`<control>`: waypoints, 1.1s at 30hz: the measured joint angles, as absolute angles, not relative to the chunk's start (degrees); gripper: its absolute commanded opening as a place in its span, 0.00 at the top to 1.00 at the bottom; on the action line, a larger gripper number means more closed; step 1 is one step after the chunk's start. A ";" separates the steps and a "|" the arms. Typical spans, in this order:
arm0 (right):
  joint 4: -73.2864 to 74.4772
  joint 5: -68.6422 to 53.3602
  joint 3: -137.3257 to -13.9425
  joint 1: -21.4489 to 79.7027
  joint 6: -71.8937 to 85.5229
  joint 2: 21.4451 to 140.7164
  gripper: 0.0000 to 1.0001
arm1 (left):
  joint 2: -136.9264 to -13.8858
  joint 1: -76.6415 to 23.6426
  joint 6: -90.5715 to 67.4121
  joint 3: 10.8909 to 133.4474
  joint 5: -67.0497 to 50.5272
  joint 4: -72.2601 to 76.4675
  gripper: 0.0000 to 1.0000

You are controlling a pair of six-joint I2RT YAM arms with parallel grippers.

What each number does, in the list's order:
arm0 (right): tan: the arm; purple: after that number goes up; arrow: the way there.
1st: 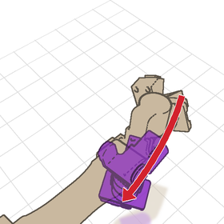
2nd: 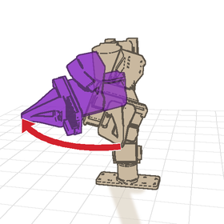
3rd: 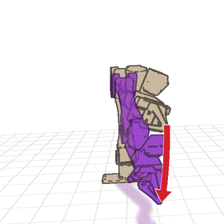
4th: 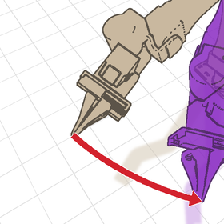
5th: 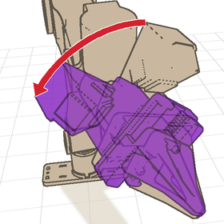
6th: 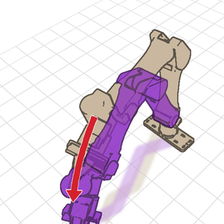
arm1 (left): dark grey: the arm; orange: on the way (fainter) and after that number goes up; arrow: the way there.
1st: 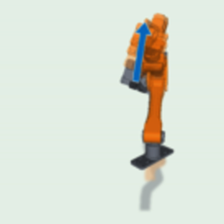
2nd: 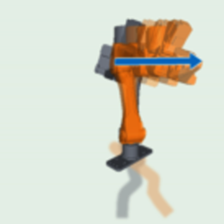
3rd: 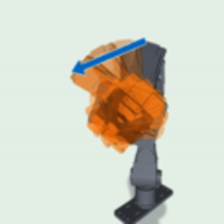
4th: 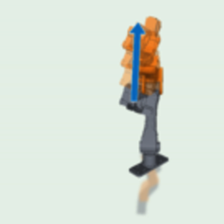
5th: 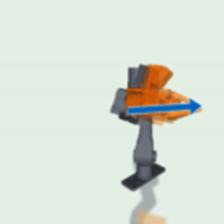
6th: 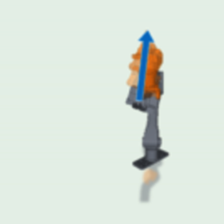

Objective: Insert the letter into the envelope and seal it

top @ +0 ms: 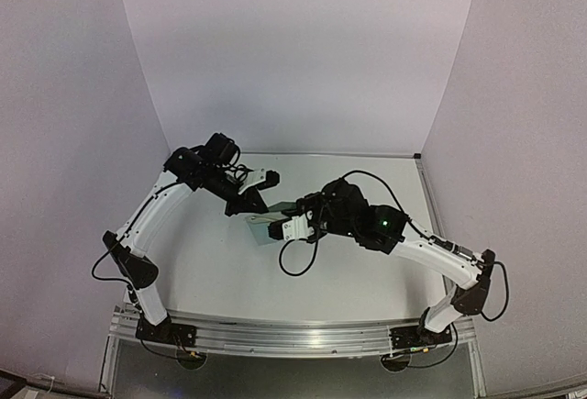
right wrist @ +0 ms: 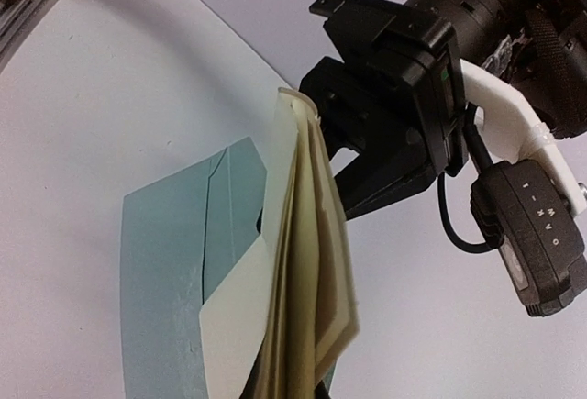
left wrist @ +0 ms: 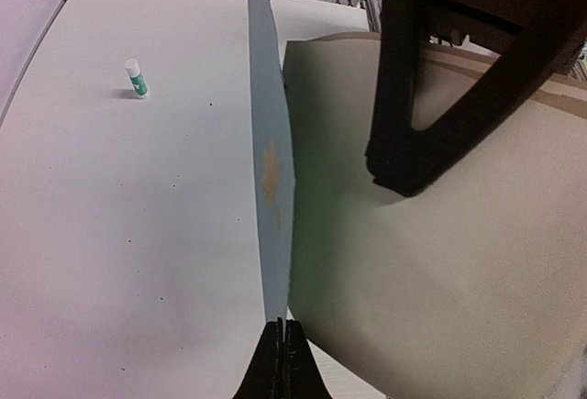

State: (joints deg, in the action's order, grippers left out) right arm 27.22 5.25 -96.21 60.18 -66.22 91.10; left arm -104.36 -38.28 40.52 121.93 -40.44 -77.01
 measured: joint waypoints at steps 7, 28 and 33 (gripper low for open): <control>28.27 8.05 -96.20 60.20 -71.07 91.91 1.00 | -104.36 -38.47 40.52 121.93 -40.45 -77.01 1.00; 40.79 17.53 -101.14 60.29 -67.10 100.77 1.00 | -105.56 -38.59 38.88 121.74 -40.43 -77.08 1.00; 46.00 18.34 -105.73 60.22 -61.62 103.38 1.00 | -106.26 -38.63 37.38 121.73 -40.31 -77.01 1.00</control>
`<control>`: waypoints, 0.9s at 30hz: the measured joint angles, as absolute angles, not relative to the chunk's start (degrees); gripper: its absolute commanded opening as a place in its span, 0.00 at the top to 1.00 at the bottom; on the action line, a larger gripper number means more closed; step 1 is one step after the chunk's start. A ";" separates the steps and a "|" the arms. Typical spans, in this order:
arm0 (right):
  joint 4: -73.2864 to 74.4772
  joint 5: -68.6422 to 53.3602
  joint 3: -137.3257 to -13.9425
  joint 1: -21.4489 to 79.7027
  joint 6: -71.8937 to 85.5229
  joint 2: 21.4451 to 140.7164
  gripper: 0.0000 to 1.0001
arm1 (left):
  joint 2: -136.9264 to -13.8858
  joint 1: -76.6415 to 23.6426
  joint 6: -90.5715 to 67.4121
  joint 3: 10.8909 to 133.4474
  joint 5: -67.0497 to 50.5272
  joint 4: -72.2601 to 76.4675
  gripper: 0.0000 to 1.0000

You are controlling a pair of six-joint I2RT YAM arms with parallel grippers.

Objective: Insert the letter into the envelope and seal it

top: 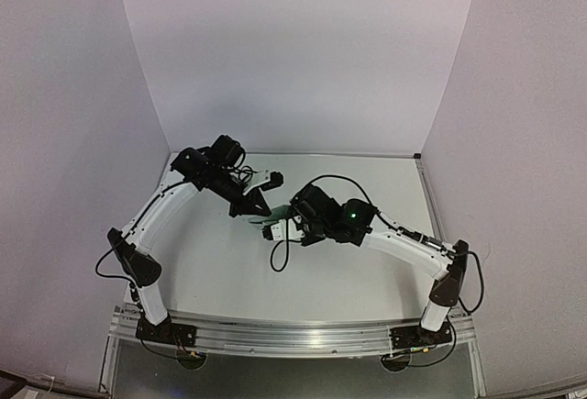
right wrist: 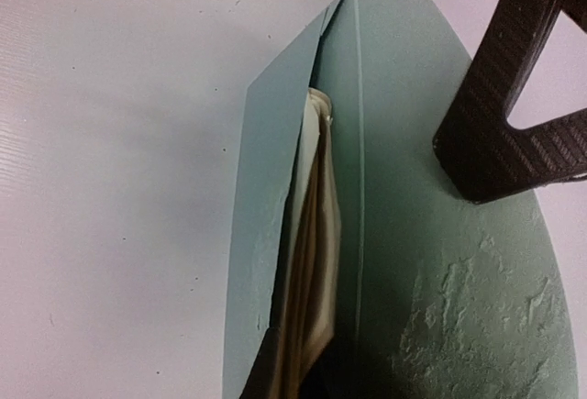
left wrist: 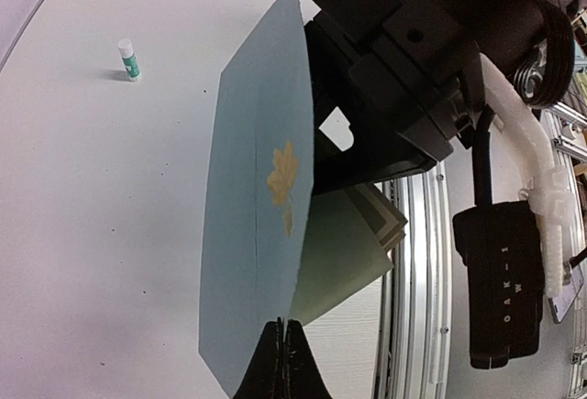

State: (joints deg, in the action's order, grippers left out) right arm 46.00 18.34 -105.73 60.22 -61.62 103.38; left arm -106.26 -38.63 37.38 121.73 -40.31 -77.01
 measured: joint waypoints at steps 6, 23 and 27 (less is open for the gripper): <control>53.79 18.99 -116.40 60.14 -54.51 111.33 1.00 | -107.03 -39.03 33.26 121.73 -39.88 -77.03 1.00; 57.11 14.15 -120.07 60.10 -41.71 114.42 0.82 | -109.06 -39.94 29.52 120.46 -37.18 -77.04 1.00; 53.31 12.39 -114.37 60.10 -40.31 109.58 0.98 | -109.06 -39.97 29.71 120.40 -37.14 -77.06 1.00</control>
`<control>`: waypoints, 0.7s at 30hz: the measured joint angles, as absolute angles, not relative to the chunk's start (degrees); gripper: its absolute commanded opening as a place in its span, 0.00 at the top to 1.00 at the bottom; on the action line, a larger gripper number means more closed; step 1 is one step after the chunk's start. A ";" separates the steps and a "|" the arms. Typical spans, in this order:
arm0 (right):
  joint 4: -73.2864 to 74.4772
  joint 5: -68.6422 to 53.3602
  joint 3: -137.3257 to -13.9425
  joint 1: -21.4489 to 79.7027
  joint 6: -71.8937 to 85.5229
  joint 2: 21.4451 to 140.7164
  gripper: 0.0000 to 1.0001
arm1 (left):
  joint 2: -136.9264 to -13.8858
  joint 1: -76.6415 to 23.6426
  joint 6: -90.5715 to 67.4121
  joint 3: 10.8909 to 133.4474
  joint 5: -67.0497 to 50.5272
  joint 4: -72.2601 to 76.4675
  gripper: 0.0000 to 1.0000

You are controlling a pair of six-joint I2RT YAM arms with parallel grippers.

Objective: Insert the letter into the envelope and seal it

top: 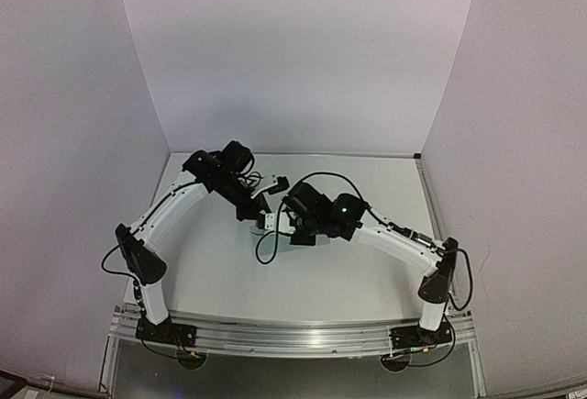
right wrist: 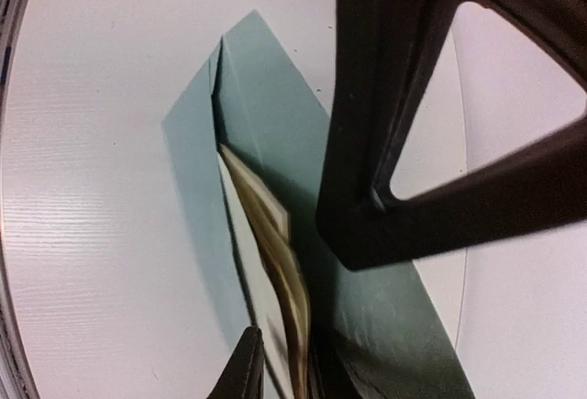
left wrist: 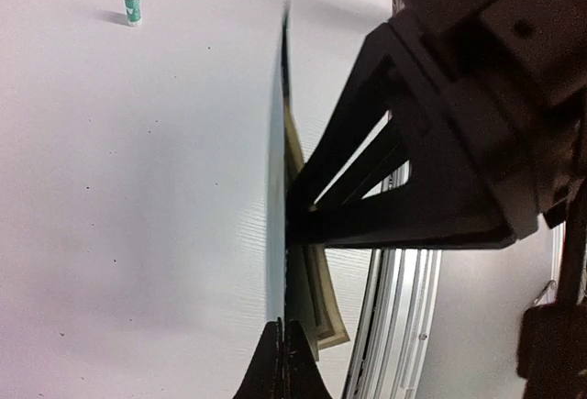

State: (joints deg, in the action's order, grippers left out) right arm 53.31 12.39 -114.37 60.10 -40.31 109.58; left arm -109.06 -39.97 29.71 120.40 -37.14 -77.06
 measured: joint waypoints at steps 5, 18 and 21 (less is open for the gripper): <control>50.72 11.48 -111.81 60.10 -40.17 106.91 1.00 | -109.06 -39.97 29.91 120.50 -37.43 -77.08 1.00; 49.64 14.04 -112.33 61.54 -46.81 107.85 1.00 | -110.52 -39.97 29.73 124.34 -37.79 -78.19 1.00; 51.96 16.79 -115.75 62.58 -48.27 111.20 1.00 | -111.33 -39.97 29.35 125.27 -37.81 -78.00 1.00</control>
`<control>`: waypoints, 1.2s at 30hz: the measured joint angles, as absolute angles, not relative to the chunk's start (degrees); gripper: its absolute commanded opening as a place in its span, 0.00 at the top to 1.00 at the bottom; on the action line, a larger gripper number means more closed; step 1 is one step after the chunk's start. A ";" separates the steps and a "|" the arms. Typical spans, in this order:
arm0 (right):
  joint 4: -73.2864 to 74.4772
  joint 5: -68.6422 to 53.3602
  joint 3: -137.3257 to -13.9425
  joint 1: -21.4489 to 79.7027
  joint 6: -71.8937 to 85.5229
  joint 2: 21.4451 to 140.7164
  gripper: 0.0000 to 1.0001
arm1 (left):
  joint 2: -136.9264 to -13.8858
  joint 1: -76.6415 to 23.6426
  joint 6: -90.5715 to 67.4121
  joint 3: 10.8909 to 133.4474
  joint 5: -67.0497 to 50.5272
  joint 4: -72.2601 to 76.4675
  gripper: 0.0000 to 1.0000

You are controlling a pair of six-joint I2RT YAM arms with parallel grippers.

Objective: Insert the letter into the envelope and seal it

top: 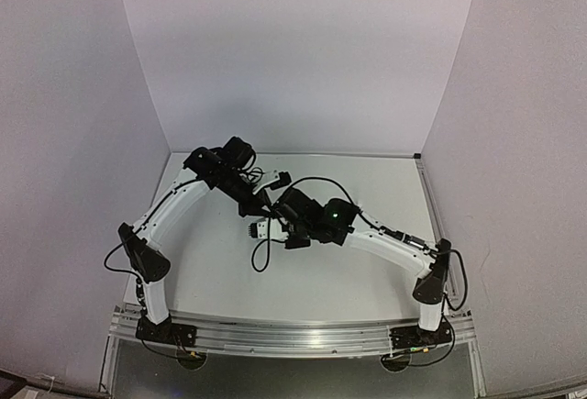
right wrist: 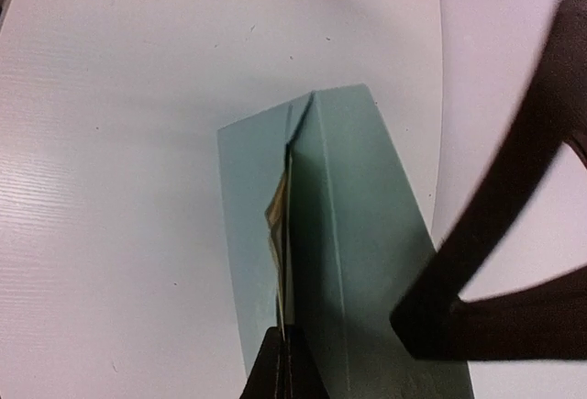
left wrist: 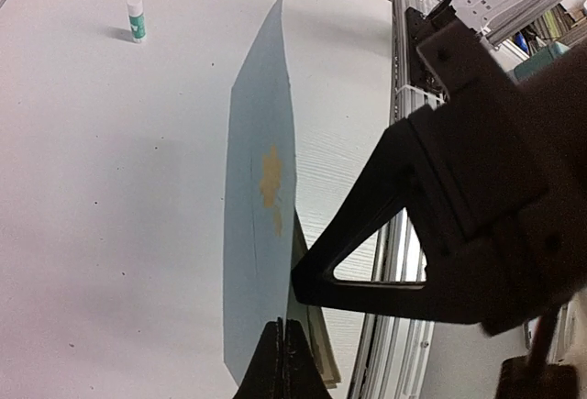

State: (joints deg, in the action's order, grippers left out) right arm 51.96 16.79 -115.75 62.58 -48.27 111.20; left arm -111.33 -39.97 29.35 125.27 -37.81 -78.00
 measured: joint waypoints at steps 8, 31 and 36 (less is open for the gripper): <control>57.69 22.69 -122.93 64.10 -48.97 119.38 1.00 | -112.88 -39.97 26.80 125.28 -37.86 -78.03 1.00; 59.53 32.34 -127.16 64.21 -42.26 120.99 1.00 | -112.92 -39.97 27.30 124.11 -37.66 -76.17 1.00; 60.09 36.58 -126.90 64.47 -43.94 120.99 1.00 | -112.92 -39.97 27.91 124.11 -36.48 -76.07 1.00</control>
